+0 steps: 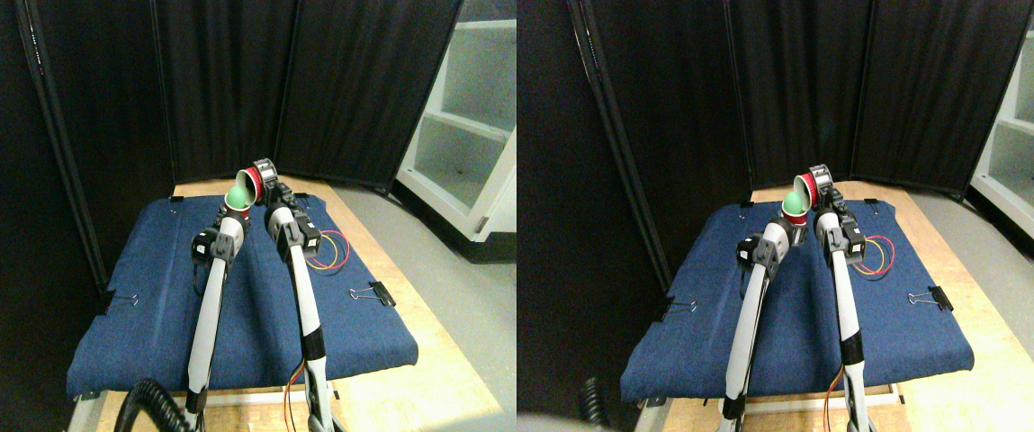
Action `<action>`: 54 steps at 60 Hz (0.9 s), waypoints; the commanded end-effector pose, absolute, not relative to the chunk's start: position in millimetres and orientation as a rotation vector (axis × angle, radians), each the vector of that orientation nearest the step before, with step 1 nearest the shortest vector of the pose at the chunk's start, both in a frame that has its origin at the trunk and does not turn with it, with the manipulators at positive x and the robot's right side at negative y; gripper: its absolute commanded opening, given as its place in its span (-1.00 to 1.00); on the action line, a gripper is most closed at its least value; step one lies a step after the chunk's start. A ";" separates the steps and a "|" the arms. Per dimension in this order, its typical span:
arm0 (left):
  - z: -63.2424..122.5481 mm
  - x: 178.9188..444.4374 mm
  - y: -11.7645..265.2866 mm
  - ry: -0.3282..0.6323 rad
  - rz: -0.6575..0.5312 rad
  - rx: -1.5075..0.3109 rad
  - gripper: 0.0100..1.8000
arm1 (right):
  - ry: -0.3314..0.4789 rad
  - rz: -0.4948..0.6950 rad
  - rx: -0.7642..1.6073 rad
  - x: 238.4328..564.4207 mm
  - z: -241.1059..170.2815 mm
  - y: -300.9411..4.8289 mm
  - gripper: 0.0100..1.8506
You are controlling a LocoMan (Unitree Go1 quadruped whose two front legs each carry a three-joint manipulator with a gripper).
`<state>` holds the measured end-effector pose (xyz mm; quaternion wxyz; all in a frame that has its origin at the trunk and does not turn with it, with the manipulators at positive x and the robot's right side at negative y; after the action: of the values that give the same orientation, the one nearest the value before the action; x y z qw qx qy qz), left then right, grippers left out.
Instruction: Pour (bimanual)
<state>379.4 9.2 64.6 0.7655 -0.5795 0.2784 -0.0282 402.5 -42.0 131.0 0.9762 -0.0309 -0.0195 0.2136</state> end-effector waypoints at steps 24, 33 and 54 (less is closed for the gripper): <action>70.2 380.0 10.3 0.572 -0.077 -1.266 -0.64 | 0.058 0.234 0.183 408.4 135.3 -48.5 -0.52; 68.6 381.7 12.1 0.557 -0.084 -1.251 -0.64 | 0.061 0.209 0.203 413.2 134.3 -56.8 -0.53; 66.3 388.4 12.1 0.571 -0.070 -1.274 -0.64 | 0.070 0.186 0.336 415.1 130.8 -54.1 -0.58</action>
<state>383.7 14.1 58.1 0.7691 -0.5750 0.2784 -0.0171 414.7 -59.1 124.9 0.9856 0.1313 0.0337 0.1014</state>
